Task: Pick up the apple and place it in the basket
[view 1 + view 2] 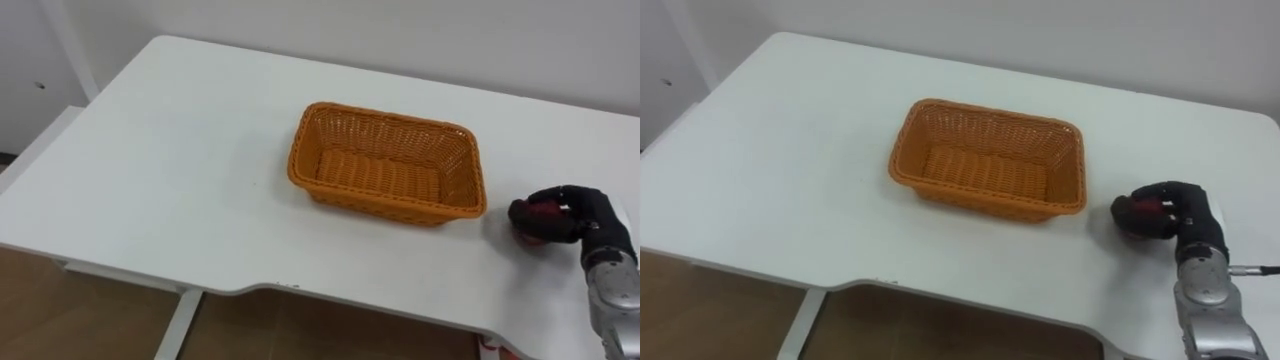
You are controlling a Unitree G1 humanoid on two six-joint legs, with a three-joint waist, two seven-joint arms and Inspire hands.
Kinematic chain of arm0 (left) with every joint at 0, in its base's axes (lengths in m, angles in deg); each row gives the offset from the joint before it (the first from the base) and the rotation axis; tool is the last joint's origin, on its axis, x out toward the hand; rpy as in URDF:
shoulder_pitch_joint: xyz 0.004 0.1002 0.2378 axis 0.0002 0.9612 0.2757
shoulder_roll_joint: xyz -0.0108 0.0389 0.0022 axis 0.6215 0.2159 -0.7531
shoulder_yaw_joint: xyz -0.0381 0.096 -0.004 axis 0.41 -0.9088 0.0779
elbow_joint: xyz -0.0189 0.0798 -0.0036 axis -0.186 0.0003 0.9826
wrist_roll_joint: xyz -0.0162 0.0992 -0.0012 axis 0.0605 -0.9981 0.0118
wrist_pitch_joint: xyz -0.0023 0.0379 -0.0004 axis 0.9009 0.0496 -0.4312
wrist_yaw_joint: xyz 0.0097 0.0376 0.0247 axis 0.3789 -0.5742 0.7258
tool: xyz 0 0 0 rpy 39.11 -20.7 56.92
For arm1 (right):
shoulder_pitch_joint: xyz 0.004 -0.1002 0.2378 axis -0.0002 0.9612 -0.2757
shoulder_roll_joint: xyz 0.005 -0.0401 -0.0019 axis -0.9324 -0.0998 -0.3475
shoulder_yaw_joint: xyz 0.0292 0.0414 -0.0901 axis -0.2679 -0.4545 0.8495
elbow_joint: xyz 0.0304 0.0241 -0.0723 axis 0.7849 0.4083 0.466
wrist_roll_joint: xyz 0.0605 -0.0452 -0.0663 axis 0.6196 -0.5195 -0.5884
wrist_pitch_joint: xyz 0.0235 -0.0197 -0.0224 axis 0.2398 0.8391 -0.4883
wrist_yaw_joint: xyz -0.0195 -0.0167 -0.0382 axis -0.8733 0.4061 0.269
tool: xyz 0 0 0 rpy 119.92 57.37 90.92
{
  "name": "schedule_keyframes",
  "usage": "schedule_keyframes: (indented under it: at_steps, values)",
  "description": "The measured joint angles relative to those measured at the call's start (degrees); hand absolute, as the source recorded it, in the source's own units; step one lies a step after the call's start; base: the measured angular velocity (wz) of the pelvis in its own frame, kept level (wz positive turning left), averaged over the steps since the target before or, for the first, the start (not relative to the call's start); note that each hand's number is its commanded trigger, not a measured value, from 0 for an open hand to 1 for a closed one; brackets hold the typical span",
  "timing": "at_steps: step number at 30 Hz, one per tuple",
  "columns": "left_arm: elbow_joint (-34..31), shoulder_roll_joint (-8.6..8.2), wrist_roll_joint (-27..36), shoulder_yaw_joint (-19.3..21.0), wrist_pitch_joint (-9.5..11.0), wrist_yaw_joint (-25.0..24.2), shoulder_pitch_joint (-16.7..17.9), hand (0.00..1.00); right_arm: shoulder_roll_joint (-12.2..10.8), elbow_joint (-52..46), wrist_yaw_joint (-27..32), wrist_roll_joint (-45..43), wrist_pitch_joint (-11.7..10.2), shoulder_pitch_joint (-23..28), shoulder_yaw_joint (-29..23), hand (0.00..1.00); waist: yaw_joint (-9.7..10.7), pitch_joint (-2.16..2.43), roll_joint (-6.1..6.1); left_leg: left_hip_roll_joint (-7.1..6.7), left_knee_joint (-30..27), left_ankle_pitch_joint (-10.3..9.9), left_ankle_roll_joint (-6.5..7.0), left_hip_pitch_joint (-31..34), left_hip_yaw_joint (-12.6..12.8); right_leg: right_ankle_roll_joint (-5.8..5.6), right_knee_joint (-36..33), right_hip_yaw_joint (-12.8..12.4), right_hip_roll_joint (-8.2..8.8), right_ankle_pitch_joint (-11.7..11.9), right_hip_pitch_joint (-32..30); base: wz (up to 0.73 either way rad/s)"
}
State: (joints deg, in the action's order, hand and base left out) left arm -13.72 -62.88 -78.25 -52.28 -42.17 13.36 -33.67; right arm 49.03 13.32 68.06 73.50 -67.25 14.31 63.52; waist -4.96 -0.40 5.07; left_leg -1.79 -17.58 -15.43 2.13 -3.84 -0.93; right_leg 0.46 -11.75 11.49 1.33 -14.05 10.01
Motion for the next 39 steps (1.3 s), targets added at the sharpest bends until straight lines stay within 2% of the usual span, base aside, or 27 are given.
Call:
schedule_keyframes:
  at_steps: [7, 13, 16, 20, 23, 29, 33, 36, 39]
  values:
    - [0.1, 0.04, 0.0, 0.4, -0.1, 0.5, -0.1, 0.00, 0.0, -0.5, 2.3, 0.8, 0.0, 0.0, -0.1, 1.00, 0.0, 0.01, -0.06, 0.01, 0.4, 0.0, 0.02, -0.7, 0.1, 0.00, 0.0, -0.2, 0.07, 0.0, 0.3, 0.00]
    - [0.6, 0.16, -0.1, 0.4, -0.7, 1.6, -0.7, 0.00, 0.0, -7.3, 5.9, 1.1, 0.0, 0.0, -0.2, 1.00, 0.2, -0.04, -0.32, 0.08, 0.8, 0.0, 0.02, -0.7, 0.6, 0.00, 0.0, -0.4, 0.02, 0.0, 0.2, -0.04]
    - [0.6, 0.16, -0.1, 0.4, -0.9, 1.7, -0.6, 0.00, 0.0, -11.0, 8.0, 1.1, 0.0, -0.1, -0.7, 1.00, 0.5, 0.06, -0.66, 0.04, 1.0, 0.0, 0.06, -0.7, 0.6, -0.01, 0.0, -0.4, 0.07, 0.0, 0.1, 0.00]
    - [0.5, 0.16, 0.0, 0.3, -1.0, 1.8, -0.8, 0.00, 0.0, -16.0, 10.7, 1.0, 0.0, -1.3, -0.7, 1.00, 0.5, 0.40, -1.30, 0.05, 1.2, 0.1, 0.05, -0.7, 0.7, -0.01, 0.0, -0.7, 0.03, 0.0, -0.1, 0.00]
    - [0.5, 0.16, 0.0, 0.1, -0.9, 1.8, -0.9, 0.00, 0.0, -19.8, 11.6, 1.0, 0.0, -2.0, -0.6, 1.00, 0.7, 0.37, -1.12, 0.10, 1.3, 0.2, -0.03, -0.7, 0.7, -0.01, 0.0, -0.7, -0.03, 0.0, -0.1, 0.00]
    - [0.5, 0.17, 0.0, 0.1, -0.9, 2.8, -0.9, 0.00, 0.0, -28.9, 13.5, 0.2, 0.0, -2.0, -0.6, 1.00, 0.6, 0.00, -0.07, 0.10, 1.4, 0.2, -0.03, -0.7, 0.7, -0.01, 0.0, -0.6, -0.03, 0.0, -0.1, 0.00]
    - [-0.1, 0.17, 0.0, 0.0, -0.9, 2.8, -1.0, 0.00, -0.2, -33.5, 13.6, -4.3, 0.0, -2.0, 0.3, 1.00, 0.1, 0.13, 0.21, 0.11, 1.2, 0.2, -0.02, -0.6, 0.8, -0.01, 0.0, -0.8, -0.04, 0.0, -0.1, -0.01]
    - [-0.1, 0.17, 0.0, 0.0, -0.9, 2.9, -1.6, 0.00, -0.2, -35.7, 12.4, -8.5, 0.0, -2.0, 1.9, 1.00, -0.2, 0.14, -0.13, 0.28, 1.2, 0.2, -0.03, -0.8, 1.4, 0.00, 0.0, -1.8, -0.20, 0.0, -0.2, -0.09]
    - [-0.7, 0.17, 0.2, -0.1, -0.9, 2.8, -1.7, 0.00, -0.2, -38.3, 9.4, -8.9, 0.0, -1.9, 4.3, 1.00, 0.0, 0.46, -0.56, 0.38, 1.8, 0.2, -0.04, -0.7, 1.7, 0.06, -0.1, -1.9, -0.28, 0.0, -0.5, -0.06]
